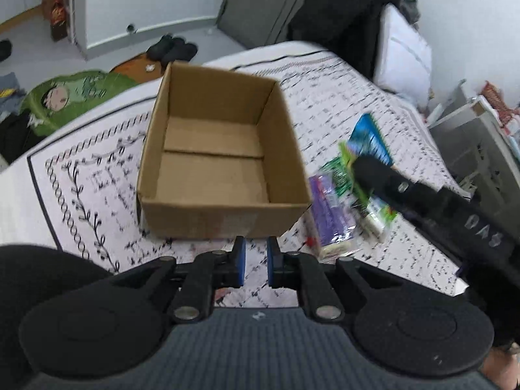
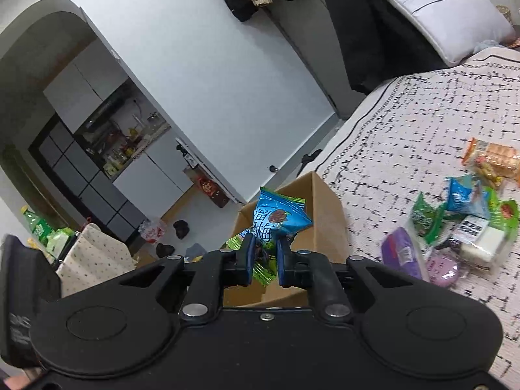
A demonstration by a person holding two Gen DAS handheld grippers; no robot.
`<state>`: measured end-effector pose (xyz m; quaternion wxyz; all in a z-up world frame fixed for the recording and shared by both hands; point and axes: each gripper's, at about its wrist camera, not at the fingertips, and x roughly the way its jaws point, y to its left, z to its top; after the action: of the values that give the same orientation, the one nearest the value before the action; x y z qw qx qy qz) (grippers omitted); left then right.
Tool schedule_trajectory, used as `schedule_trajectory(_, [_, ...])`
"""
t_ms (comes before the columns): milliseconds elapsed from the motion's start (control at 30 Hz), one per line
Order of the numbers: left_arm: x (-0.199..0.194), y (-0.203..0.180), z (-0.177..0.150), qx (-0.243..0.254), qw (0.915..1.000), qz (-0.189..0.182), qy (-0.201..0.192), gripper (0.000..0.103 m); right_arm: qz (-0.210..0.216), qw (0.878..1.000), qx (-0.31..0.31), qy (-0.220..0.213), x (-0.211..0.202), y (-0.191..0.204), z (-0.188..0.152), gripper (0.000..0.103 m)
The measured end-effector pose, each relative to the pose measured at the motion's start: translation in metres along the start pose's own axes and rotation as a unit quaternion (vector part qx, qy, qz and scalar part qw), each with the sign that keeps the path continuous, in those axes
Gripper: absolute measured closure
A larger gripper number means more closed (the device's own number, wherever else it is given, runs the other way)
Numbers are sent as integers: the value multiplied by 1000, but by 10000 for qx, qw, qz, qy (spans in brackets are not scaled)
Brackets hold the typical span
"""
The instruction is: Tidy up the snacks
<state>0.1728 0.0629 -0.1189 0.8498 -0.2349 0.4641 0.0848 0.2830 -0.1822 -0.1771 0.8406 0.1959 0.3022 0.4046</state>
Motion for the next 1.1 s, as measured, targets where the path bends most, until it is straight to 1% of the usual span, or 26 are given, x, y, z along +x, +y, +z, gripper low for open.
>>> schedule_trajectory(67, [6, 3, -1, -115, 9999, 58, 82, 93, 172, 9998, -39, 28, 3, 3, 1, 89])
schedule_trajectory(100, [10, 4, -2, -158, 9998, 89, 126, 92, 274, 9995, -84, 114, 5, 6, 2, 88])
schedule_trajectory(133, [13, 4, -3, -192, 9996, 114, 170, 92, 272, 9994, -85, 200, 8, 7, 2, 84])
schedule_trajectory(200, [19, 5, -5, -244, 9993, 139, 239, 90, 301, 9990, -105, 302, 10, 11, 1, 82])
schedule_trajectory(233, [22, 5, -6, -270, 9991, 159, 285, 89, 275, 9990, -128, 320, 10, 12, 0, 76])
schedule_trajectory(267, [26, 5, -7, -293, 9989, 177, 323, 86, 227, 9992, -126, 317, 9, 13, 0, 70])
schedule_trajectory(300, [28, 4, -7, -308, 9988, 198, 333, 83, 170, 9994, -97, 291, 7, 11, 0, 69])
schedule_trajectory(367, [32, 2, -9, -309, 9987, 272, 310, 81, 91, 9995, 1, 290, 6, 6, 2, 69])
schedule_trajectory(500, [42, -1, -10, -379, 9981, 356, 338, 79, -289, 9987, 224, 366, 5, -5, 2, 69])
schedule_trajectory(667, [60, -6, -14, -246, 9966, 686, 373, 78, -557, 9963, 357, 551, 1, -10, -4, 69])
schedule_trajectory(733, [65, -7, -15, -275, 9960, 750, 397, 78, -654, 9953, 382, 604, -1, -12, -4, 69])
schedule_trajectory(800, [69, -7, -14, -349, 9953, 805, 420, 78, -703, 9944, 453, 645, -2, -16, -4, 69])
schedule_trajectory(933, [82, -6, -13, -461, 9919, 1005, 633, 78, -793, 9928, 565, 692, -4, -22, -4, 69])
schedule_trajectory(1100, [93, -4, -12, -548, 9896, 1150, 671, 77, -830, 9923, 594, 702, -5, -24, -3, 69])
